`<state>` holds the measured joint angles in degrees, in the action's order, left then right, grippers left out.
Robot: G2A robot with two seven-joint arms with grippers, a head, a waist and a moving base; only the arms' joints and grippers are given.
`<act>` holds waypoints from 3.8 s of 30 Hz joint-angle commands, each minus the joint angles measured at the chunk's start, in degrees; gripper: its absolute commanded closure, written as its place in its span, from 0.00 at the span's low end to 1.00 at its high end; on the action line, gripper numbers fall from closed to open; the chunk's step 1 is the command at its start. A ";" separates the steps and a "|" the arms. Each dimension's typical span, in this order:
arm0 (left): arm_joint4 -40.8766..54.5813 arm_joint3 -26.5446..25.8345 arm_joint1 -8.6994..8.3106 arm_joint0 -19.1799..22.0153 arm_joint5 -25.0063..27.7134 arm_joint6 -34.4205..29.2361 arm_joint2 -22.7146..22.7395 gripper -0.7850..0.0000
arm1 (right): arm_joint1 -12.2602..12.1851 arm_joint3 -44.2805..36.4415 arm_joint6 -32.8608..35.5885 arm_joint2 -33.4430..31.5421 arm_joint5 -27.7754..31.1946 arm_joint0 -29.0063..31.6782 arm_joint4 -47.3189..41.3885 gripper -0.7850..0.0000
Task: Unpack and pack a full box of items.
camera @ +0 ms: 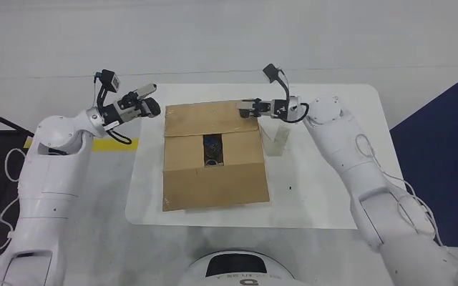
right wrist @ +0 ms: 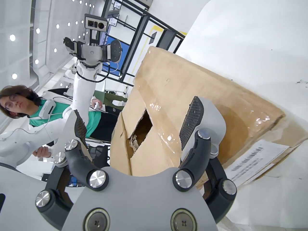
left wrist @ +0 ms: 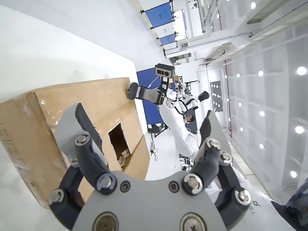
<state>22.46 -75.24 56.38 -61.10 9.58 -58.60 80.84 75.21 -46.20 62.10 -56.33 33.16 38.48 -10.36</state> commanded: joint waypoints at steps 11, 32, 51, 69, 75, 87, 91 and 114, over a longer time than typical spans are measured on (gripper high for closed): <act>-5.07 7.35 1.84 6.84 -0.32 -0.75 -9.83 0.00 | -3.24 -15.91 -4.61 -6.07 -3.01 9.14 4.30 0.00; -5.96 11.30 2.87 10.33 0.43 -0.89 -13.33 0.00 | -6.07 -24.80 10.85 -12.66 -6.89 15.80 -6.95 0.00; -5.96 11.30 2.87 10.33 0.43 -0.89 -13.33 0.00 | -15.29 -28.55 25.90 -9.24 -25.36 23.28 -2.46 0.00; -5.96 11.30 2.87 10.33 0.43 -0.89 -13.33 0.00 | -20.74 -30.26 25.90 5.37 -16.88 17.49 -29.74 0.00; -5.96 11.30 2.87 10.33 0.43 -0.89 -13.33 0.00 | -22.61 -32.52 25.90 7.02 -16.87 16.61 -34.41 0.00; -5.96 11.30 2.87 10.33 0.43 -0.89 -13.33 0.00 | -22.15 -27.76 22.56 4.78 -13.54 15.85 -42.72 0.00; -5.96 11.30 2.87 10.33 0.43 -0.89 -13.33 0.00 | -20.38 -24.20 19.51 7.49 -11.95 13.41 -40.72 0.00; 4.78 6.10 0.52 2.82 4.90 -2.73 -0.96 0.00 | -14.21 -18.19 2.73 12.94 -8.80 6.57 -29.56 0.00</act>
<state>26.59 -67.99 57.04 -57.26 13.95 -60.42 79.29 60.72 -64.66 65.18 -43.67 24.65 45.39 -40.04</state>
